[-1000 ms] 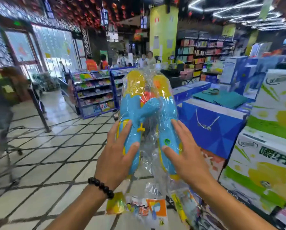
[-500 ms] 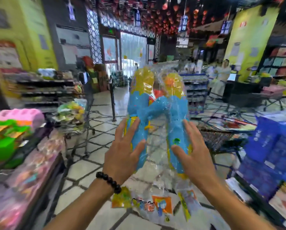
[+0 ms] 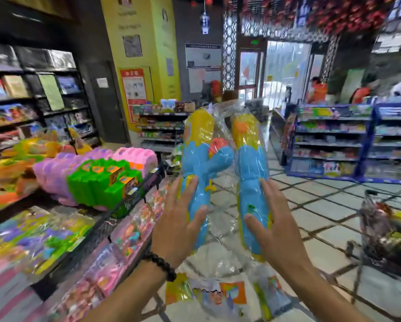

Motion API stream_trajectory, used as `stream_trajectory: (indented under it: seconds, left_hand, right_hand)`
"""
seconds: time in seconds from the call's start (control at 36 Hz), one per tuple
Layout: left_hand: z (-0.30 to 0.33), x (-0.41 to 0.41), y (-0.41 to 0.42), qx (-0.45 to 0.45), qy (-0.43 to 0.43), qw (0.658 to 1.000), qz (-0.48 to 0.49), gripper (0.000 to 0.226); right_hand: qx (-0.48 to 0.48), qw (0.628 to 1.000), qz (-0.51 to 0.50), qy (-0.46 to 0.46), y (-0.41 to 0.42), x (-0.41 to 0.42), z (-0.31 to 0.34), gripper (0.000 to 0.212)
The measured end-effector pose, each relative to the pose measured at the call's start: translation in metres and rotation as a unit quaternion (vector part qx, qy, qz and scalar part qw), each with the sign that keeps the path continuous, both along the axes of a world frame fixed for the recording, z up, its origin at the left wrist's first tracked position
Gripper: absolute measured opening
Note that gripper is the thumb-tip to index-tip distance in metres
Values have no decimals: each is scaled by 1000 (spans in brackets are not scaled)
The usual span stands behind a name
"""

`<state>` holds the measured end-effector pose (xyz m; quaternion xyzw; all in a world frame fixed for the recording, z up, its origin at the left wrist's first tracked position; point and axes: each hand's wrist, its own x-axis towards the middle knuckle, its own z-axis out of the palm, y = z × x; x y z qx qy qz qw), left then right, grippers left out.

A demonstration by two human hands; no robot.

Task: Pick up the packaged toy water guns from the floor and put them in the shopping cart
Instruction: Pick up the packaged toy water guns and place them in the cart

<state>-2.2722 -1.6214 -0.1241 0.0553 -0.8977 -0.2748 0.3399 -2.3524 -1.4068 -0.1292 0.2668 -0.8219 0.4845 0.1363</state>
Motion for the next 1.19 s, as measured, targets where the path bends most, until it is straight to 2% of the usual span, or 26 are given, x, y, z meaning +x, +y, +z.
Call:
stream_trajectory:
  seconds: [0.28, 0.53, 1.19]
  left_hand:
    - [15, -160, -28, -1, -3, 1000, 12, 63]
    - [9, -254, -103, 8, -19, 998, 54, 62]
    - [-37, -547, -452, 58, -28, 996, 62, 60]
  right_hand:
    - [-1, 1000, 13, 10, -40, -180, 10, 83]
    - [1, 999, 44, -1, -115, -292, 7, 83]
    - [27, 998, 29, -47, -438, -570, -21, 80]
